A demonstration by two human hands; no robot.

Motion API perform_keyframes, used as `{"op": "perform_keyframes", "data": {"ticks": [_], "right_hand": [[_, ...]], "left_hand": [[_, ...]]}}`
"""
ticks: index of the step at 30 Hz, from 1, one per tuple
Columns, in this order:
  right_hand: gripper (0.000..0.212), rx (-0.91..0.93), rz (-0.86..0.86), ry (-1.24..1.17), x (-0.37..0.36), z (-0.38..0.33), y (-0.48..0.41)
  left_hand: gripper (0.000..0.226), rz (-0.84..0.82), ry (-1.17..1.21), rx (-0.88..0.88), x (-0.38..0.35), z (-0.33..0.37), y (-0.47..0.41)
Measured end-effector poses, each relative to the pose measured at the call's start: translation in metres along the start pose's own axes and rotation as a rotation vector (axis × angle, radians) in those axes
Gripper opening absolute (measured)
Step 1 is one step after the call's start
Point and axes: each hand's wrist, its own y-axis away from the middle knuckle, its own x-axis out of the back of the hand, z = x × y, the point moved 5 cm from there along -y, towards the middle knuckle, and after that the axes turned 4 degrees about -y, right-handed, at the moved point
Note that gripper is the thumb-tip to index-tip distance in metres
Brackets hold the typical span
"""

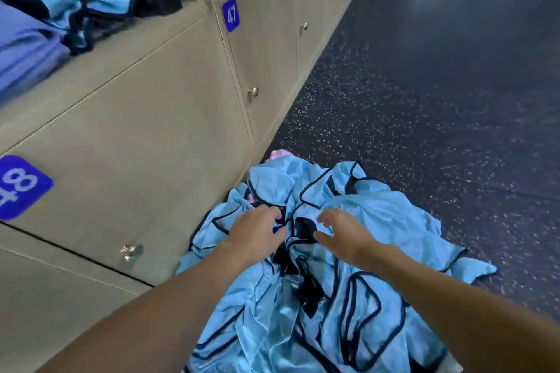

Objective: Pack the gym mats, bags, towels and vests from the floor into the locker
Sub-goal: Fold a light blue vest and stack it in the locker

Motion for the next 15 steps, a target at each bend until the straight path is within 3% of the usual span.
{"op": "perform_keyframes", "data": {"ticks": [4,9,12,15], "right_hand": [[0.044,0.0,0.022,-0.014,0.0,0.003,-0.034],[0.047,0.006,0.168,-0.042,0.009,0.001,-0.094],[0.059,-0.031,0.287,-0.019,0.018,0.012,-0.125],[0.075,-0.112,0.247,-0.107,0.022,0.028,-0.146]], "left_hand": [[0.037,0.045,-0.016,0.013,0.0,-0.013,-0.043],[0.045,0.119,-0.077,-0.001,-0.001,-0.022,-0.099],[0.057,0.097,-0.114,0.003,-0.011,-0.029,-0.125],[0.052,0.045,-0.142,0.013,-0.023,-0.036,-0.14]]}}
